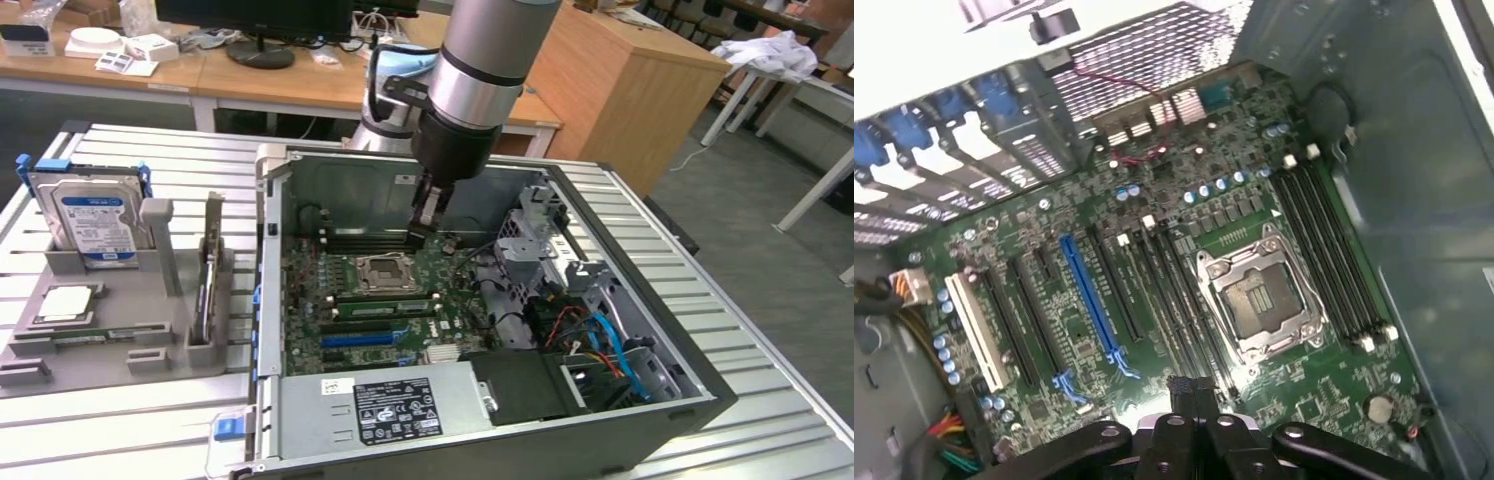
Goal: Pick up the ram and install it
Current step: 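Press down the ram until it locks into place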
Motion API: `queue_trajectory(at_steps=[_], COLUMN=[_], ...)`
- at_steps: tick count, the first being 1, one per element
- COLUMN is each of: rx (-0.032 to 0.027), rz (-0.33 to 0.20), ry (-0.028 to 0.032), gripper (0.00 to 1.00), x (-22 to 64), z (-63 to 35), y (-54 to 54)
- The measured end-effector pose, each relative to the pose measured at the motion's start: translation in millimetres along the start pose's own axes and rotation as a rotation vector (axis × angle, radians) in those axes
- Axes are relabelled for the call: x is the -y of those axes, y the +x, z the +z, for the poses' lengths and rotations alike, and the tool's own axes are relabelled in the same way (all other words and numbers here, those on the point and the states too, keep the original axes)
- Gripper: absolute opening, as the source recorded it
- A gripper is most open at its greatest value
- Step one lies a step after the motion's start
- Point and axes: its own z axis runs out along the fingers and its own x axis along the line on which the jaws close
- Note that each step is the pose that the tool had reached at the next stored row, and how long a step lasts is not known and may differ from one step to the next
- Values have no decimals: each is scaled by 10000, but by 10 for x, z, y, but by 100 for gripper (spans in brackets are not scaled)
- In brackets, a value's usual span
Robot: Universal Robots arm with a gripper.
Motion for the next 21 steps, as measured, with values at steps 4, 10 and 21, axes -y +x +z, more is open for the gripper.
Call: queue_trajectory(at_steps=[4,10,21], rx=[46,120,267], rz=[638,1639,3626], ry=[42,110,245], gripper=[11,11,11], x=[-1,-1,-1], z=[0,0,2], y=[0,1,1])
